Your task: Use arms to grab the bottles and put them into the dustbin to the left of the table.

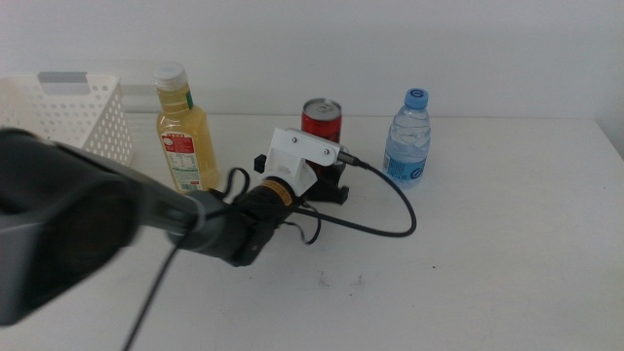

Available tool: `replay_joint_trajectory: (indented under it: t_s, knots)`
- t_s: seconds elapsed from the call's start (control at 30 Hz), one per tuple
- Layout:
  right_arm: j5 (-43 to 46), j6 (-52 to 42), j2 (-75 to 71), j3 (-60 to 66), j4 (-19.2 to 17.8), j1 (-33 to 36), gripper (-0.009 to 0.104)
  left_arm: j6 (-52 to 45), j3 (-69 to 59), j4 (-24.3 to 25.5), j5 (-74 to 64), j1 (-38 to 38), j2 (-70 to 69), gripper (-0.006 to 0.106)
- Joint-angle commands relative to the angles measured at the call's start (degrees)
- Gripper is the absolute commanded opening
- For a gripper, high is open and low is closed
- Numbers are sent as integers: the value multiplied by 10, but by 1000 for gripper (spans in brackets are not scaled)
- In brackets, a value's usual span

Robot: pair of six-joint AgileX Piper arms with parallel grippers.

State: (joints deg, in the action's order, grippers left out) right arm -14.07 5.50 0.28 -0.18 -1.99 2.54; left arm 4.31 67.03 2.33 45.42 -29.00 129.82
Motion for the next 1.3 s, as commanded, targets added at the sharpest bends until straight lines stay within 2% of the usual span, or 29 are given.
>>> replay_joint_trajectory:
  t_s: [0.0, 0.17, 0.37, 0.47, 0.53, 0.63, 0.8, 0.93, 1.07, 1.27]
  knots:
    - [5, -4, -3, 2, -7, -3, 92, 5, -43, 42, -11, -2, -87, -2]
    - [5, -4, -3, 2, -7, -3, 92, 40, -111, 53, -204, -8, -264, -2]
    - [5, -4, -3, 2, -7, -3, 92, 56, -68, 51, -644, -4, -453, -2]
    - [5, -4, -3, 2, -7, -3, 92, -15, -9, 19, -780, 38, -491, -2]
    - [5, -4, -3, 2, -7, -3, 92, -79, 43, -10, -867, 90, -498, -2]
    - [5, -4, -3, 2, -7, -3, 92, -132, 120, -28, -978, 179, -490, -2]
    - [5, -4, -3, 2, -7, -3, 92, -171, 218, -28, -1045, 327, -437, -2]
    - [5, -4, -3, 2, -7, -3, 92, -206, 247, -30, -1057, 398, -372, -2]
    - [5, -4, -3, 2, -7, -3, 92, -208, 249, -44, -1028, 435, -309, -2]
    - [5, -4, -3, 2, -7, -3, 92, -209, 249, -43, -998, 440, -225, -1]
